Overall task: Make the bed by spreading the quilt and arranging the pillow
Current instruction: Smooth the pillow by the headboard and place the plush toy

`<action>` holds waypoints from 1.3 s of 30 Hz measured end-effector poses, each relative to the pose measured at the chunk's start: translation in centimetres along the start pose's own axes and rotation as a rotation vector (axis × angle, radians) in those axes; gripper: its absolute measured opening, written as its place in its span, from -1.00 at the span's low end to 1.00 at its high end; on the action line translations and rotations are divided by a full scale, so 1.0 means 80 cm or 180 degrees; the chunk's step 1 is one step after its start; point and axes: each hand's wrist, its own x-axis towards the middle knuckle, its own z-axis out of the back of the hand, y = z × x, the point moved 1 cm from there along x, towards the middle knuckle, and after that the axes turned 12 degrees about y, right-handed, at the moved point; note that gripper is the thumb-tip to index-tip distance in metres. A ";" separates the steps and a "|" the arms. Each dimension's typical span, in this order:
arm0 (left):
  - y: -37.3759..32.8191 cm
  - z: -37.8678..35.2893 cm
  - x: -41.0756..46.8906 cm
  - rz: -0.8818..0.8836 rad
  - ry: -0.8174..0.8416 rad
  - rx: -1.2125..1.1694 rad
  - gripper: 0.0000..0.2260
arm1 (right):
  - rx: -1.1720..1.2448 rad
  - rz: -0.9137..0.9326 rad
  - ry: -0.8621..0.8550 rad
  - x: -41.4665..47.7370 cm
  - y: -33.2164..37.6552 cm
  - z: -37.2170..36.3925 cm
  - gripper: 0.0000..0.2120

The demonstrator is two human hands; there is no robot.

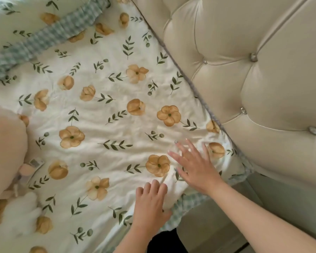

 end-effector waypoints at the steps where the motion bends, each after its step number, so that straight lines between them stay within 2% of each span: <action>1: 0.008 0.000 -0.001 0.0119 0.0223 0.0133 -0.60 | -0.0030 0.0068 0.0453 -0.003 -0.003 -0.005 -0.42; 2: 0.021 0.002 0.000 0.0337 0.0298 0.0117 -0.66 | -0.0098 -0.0062 0.0898 -0.006 -0.007 -0.008 -0.37; 3: 0.034 0.004 0.000 0.0497 0.0243 -0.0004 -0.73 | -0.0225 -0.0222 0.1122 -0.008 -0.010 -0.012 -0.33; 5: 0.045 0.007 0.003 0.0681 0.0259 -0.0361 -0.81 | -0.0302 -0.0398 0.1176 -0.012 -0.001 -0.016 -0.30; 7: 0.044 0.015 0.009 0.0651 0.0529 -0.0650 -0.86 | -0.0198 -0.0547 0.1162 -0.015 0.017 -0.017 -0.34; 8: 0.045 0.021 0.013 0.0538 0.0767 -0.0779 -0.85 | -0.0073 -0.0569 0.1018 -0.013 0.025 -0.013 -0.41; 11: 0.050 0.055 0.025 -0.0097 0.1925 -0.1042 -0.80 | 0.0111 -0.0644 0.0162 -0.013 0.036 0.014 -0.87; 13: 0.059 0.082 0.036 -0.0249 0.2379 -0.1427 -0.84 | 0.0515 -0.0782 0.0046 0.001 0.039 0.033 -0.80; 14: 0.064 0.094 0.044 -0.0232 0.2225 -0.1663 -0.85 | 0.0700 -0.0767 0.0033 0.014 0.040 0.041 -0.77; 16: 0.081 0.125 0.063 -0.0031 0.1200 -0.1952 -0.84 | 0.0798 -0.0435 -0.0419 0.052 0.044 0.062 -0.77; 18: 0.102 0.154 0.077 0.0187 0.0104 -0.1651 -0.77 | 0.0507 -0.0278 -0.0586 0.097 0.050 0.081 -0.66; 20: 0.128 0.179 0.087 0.0353 -0.0691 -0.1252 -0.61 | 0.0257 -0.0057 -0.0878 0.137 0.063 0.112 -0.51; 22: 0.161 0.194 0.095 0.0501 -0.0986 -0.1064 -0.48 | -0.0141 0.0444 -0.0923 0.172 0.073 0.140 -0.47; 24: 0.195 0.194 0.102 0.0652 -0.1005 -0.0907 -0.42 | -0.0647 0.0753 -0.0600 0.201 0.060 0.148 -0.48; 25: 0.212 0.192 0.102 0.0734 -0.0969 -0.0869 -0.41 | -0.0762 0.0505 -0.0439 0.208 0.042 0.145 -0.48; 26: 0.231 0.190 0.101 0.0818 -0.0968 -0.0874 -0.41 | -0.0702 -0.0013 -0.0301 0.214 0.022 0.143 -0.47; 28: 0.271 0.189 0.100 0.1010 -0.1014 -0.0861 -0.40 | 0.0085 -0.1471 0.0026 0.214 -0.015 0.150 -0.44; 29: 0.300 0.187 0.103 0.1135 -0.1106 -0.0879 -0.38 | 0.0358 -0.1855 -0.0004 0.221 -0.016 0.155 -0.43; 30: 0.330 0.189 0.106 0.1252 -0.1164 -0.0849 -0.37 | 0.0304 -0.1975 -0.0046 0.230 -0.009 0.161 -0.42; 33: 0.427 0.202 0.127 0.1238 -0.1505 -0.1126 -0.42 | -0.0268 -0.1017 -0.0471 0.274 0.065 0.188 -0.44; 36: 0.510 0.226 0.148 0.1008 -0.2377 -0.1451 -0.34 | -0.0049 -0.0031 -0.0479 0.331 0.164 0.217 -0.47; 38: 0.545 0.234 0.154 0.1143 -0.2576 -0.1957 -0.23 | 0.0139 0.0330 -0.0504 0.369 0.224 0.231 -0.49; 39: 0.560 0.231 0.156 0.1209 -0.2612 -0.1993 -0.27 | 0.0189 0.0475 -0.0505 0.389 0.256 0.234 -0.49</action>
